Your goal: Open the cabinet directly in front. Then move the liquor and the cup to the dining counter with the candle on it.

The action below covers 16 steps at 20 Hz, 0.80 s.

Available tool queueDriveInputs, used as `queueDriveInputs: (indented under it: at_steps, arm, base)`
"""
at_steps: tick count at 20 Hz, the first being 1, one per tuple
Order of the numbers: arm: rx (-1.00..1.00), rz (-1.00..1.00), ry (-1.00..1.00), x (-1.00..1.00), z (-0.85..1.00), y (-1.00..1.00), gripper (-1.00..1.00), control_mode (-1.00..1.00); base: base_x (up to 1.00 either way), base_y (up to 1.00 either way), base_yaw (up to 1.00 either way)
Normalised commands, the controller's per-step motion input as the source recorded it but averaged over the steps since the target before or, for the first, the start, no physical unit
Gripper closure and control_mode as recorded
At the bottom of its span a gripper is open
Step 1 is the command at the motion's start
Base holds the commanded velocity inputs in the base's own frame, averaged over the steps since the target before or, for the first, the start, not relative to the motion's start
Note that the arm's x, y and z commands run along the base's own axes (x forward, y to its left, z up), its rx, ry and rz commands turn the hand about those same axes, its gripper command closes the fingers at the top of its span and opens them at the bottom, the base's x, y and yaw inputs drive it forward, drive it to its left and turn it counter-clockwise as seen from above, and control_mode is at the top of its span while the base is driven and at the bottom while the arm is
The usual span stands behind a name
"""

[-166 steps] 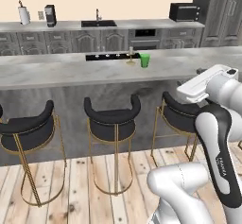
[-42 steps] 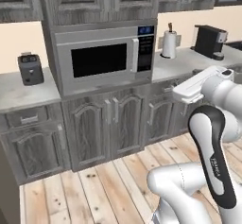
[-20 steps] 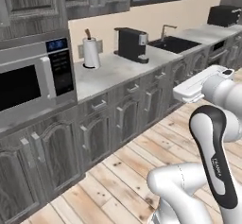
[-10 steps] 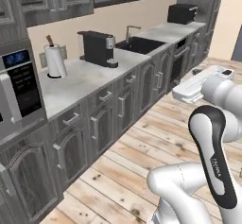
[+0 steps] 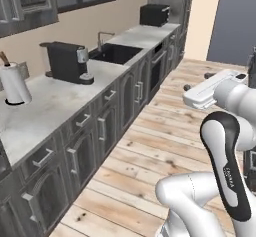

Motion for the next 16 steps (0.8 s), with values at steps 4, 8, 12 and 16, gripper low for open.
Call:
queueDriveInputs:
  at_steps: [4,8,12,16]
  arm:
    - [0.0,0.0,0.0,0.0,0.0,0.0,-1.0,1.0]
    - [0.0,0.0,0.0,0.0,0.0,0.0,-1.0,1.0]
    - [0.0,0.0,0.0,0.0,0.0,0.0,-1.0,1.0]
    - [0.0,0.0,0.0,0.0,0.0,0.0,-1.0,1.0]
  base:
    - [0.96,-0.13,-0.34]
    - [0.91,-0.09,-0.36]
    - [0.89,-0.01,-0.37]
    - [0.85,0.0,-0.36]
